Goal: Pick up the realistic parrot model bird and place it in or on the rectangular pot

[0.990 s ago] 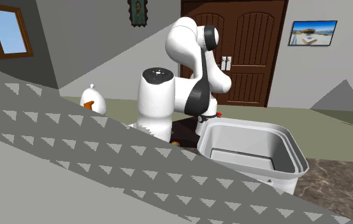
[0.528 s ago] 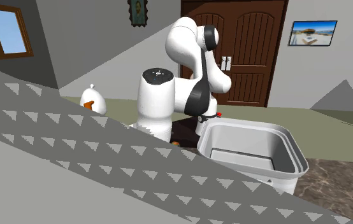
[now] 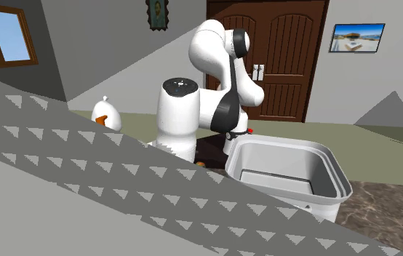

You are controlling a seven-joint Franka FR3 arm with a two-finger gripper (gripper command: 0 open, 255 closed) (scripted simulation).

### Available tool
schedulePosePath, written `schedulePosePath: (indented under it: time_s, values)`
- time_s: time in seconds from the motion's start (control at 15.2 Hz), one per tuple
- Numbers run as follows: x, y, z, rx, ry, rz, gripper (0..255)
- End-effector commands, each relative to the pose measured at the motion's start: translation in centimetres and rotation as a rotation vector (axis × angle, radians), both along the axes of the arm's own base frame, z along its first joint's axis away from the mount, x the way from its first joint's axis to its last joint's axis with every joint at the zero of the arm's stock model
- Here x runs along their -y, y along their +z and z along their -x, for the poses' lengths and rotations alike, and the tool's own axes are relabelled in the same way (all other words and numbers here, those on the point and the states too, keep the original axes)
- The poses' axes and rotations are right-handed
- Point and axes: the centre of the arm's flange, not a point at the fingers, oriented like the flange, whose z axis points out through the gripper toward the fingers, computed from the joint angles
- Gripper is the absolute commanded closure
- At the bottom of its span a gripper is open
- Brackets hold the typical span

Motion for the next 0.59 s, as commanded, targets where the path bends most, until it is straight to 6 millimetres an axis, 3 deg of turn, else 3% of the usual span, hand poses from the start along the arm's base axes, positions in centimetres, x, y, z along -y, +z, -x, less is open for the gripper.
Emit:
schedulePosePath:
  time_s: [0.0, 0.53]
  values:
    - [0.0, 0.5, 0.0, -0.001, 0.000, 0.001, 255]
    - [0.0, 4.7, 0.0, -0.001, 0.000, 0.001, 255]
